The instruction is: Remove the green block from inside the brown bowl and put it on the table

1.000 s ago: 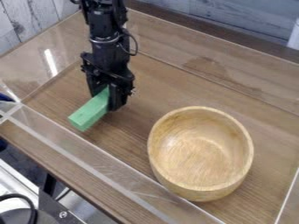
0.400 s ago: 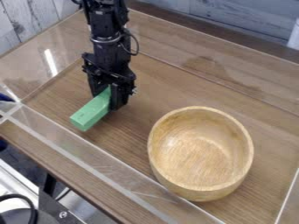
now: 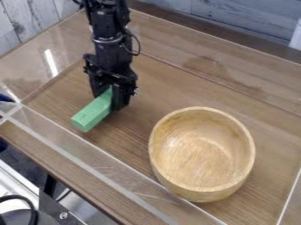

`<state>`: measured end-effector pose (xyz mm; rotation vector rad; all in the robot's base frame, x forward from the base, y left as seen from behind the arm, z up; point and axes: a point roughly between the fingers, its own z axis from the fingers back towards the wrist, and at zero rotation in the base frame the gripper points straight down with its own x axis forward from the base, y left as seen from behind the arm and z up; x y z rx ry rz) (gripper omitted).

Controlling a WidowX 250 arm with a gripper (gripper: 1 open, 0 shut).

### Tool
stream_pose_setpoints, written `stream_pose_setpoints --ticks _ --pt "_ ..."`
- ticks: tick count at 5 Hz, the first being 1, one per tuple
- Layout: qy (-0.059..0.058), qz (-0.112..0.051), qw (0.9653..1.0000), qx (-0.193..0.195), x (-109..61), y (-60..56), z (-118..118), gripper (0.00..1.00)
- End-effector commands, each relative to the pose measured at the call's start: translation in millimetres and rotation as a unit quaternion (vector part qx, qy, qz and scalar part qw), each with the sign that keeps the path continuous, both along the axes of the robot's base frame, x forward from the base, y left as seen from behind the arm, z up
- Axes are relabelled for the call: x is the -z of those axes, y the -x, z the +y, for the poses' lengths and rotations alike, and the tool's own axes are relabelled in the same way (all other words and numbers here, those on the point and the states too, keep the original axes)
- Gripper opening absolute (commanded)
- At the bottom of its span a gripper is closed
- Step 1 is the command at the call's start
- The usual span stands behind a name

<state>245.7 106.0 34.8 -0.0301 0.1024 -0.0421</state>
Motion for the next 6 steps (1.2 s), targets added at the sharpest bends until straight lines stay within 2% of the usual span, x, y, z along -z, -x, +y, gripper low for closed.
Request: stream_pose_setpoints --ticks 1,6 --pt "-0.011 -0.029 0.9995 -0.003 -14.3 -14.0 7.2 0.00" --pt "-0.003 -0.028 0.9995 -0.011 -13.4 -18.2 8.4 0.00"
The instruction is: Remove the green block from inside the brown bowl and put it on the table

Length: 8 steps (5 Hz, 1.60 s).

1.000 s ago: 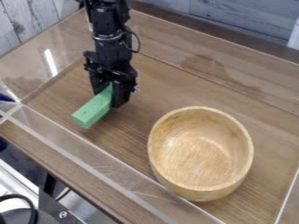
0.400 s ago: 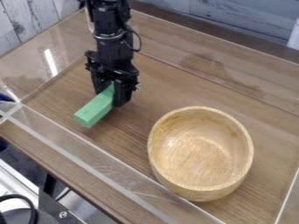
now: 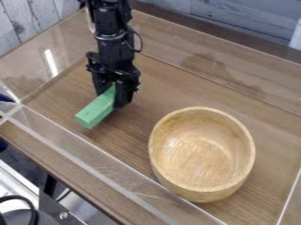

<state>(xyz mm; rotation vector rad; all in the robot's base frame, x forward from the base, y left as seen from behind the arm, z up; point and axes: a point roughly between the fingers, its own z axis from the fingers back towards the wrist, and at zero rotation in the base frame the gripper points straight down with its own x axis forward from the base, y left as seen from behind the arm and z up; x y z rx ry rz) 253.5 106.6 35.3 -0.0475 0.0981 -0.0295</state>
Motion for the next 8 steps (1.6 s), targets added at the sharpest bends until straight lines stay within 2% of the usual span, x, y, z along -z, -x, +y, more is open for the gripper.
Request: stream_pose_setpoints --ticks 1,8 --pt "-0.009 -0.026 0.9996 -0.007 -13.5 -11.1 8.0 0.00" --pt "-0.001 -0.028 0.9993 -0.022 -14.8 -19.5 15.3 0.00"
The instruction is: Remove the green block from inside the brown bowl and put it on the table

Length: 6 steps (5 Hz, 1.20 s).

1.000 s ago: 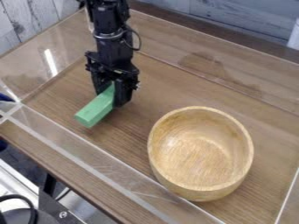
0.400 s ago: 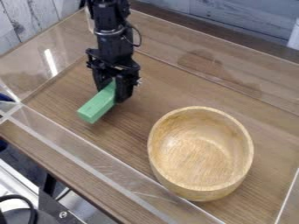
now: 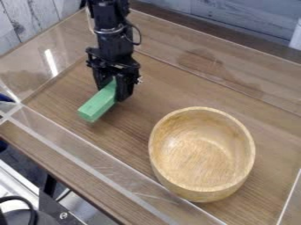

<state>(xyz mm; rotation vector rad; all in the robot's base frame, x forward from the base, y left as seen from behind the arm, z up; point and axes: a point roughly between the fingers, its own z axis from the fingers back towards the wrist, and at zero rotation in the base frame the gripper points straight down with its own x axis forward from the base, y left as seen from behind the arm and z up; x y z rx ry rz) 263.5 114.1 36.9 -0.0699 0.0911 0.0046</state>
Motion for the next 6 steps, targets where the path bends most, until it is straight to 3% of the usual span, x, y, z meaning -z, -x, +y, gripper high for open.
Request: stream_pose_setpoints --ticks 1,6 --pt "-0.011 -0.026 0.9996 -0.007 -13.9 -10.9 9.0 0.00" --pt "-0.008 -0.027 0.9995 -0.017 -13.7 -15.7 15.0 0.00"
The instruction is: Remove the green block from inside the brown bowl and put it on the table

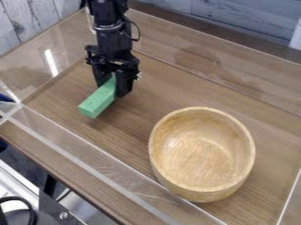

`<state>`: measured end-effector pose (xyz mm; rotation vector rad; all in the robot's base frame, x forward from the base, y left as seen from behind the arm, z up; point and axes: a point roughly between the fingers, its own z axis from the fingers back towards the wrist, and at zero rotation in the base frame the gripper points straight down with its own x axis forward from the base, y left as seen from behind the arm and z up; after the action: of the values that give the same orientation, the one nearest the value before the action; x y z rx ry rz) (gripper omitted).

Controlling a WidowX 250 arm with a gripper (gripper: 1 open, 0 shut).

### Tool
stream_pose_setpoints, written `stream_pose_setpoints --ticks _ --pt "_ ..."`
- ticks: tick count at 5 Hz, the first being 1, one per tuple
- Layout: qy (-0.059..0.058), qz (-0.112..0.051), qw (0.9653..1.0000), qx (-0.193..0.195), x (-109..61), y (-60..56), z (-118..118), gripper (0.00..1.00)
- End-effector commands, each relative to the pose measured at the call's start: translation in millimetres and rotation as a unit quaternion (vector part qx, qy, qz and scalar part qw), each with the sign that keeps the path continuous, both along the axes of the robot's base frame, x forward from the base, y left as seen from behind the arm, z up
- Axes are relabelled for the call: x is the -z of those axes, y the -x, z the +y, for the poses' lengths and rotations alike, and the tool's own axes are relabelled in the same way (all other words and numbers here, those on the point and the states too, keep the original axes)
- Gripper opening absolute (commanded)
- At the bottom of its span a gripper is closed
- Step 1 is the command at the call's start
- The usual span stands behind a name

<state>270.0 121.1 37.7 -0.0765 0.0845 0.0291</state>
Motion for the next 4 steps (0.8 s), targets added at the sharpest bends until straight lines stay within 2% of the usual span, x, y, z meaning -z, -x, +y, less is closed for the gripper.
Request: stream_pose_setpoints --ticks 1,4 --pt "-0.011 -0.023 0.9996 -0.007 -12.0 -9.8 9.4 0.00" --pt "-0.011 -0.023 0.9996 -0.011 -10.4 -11.9 11.9 0.00"
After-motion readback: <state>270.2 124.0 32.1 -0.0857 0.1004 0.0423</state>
